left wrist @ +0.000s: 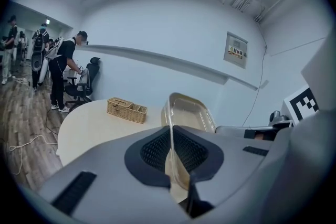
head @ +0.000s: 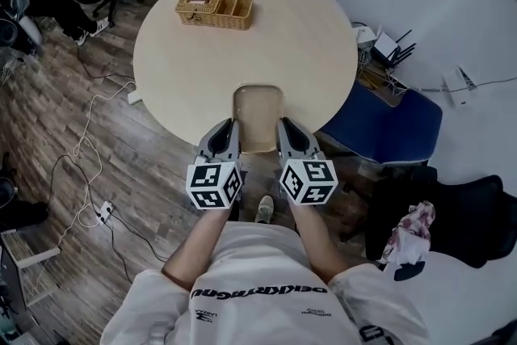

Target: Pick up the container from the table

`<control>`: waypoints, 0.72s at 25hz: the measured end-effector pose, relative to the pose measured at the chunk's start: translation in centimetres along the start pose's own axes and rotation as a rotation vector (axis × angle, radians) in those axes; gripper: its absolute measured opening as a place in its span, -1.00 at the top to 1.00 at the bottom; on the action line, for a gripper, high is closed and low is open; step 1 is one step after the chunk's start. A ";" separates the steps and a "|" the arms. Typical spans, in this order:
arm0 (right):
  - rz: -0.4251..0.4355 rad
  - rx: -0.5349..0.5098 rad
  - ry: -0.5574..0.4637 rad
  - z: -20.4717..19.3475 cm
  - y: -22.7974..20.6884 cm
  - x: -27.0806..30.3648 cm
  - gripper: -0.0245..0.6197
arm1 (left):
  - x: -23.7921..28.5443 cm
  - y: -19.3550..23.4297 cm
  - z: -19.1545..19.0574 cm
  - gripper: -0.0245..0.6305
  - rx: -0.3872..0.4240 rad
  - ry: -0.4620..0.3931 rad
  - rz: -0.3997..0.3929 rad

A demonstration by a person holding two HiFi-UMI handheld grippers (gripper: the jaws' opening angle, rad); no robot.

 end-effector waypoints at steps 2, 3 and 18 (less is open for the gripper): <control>0.010 -0.011 -0.009 0.4 0.6 -0.7 0.76 | -1.0 -0.2 0.3 0.82 0.004 -0.018 0.005; 0.014 -0.016 -0.015 0.5 1.0 -1.0 0.76 | -1.5 -0.3 0.5 0.82 0.006 -0.028 0.007; 0.058 -0.111 -0.080 1.9 5.3 -5.2 0.76 | -7.8 -1.2 1.9 0.82 0.038 -0.152 0.026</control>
Point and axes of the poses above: the fingertips, and each gripper's own axes: x forward along the fingers, y to its left, z out of its top, the point moved 8 cm from there along -x, backward along the fingers, and after that the axes turned 15 degrees about z, right-handed, at the moved point
